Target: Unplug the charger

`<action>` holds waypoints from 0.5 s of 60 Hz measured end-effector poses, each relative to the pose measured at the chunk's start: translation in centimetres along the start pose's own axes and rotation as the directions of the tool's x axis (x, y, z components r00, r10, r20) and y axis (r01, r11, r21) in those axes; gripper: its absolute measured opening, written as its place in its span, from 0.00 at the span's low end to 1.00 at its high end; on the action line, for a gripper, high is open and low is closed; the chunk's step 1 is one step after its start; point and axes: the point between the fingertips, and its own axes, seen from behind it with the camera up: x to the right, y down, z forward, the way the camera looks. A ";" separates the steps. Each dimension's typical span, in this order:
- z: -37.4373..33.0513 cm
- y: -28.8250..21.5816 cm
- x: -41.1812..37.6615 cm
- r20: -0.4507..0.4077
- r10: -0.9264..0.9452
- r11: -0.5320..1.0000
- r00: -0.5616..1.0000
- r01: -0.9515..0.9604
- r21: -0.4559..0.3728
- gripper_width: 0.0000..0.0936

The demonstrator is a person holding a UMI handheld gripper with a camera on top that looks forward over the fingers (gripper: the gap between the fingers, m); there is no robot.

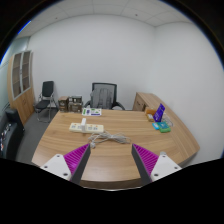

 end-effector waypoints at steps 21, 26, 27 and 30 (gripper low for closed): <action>5.8 8.0 -4.3 0.030 0.004 0.992 1.000 0.000 -0.123 0.92; 8.5 9.9 -7.2 0.059 -0.007 0.989 0.998 0.016 -0.146 0.92; 9.1 10.1 -7.8 0.066 -0.007 0.989 0.998 0.017 -0.150 0.92; 11.2 10.1 -10.1 0.093 -0.001 0.989 0.996 0.015 -0.144 0.92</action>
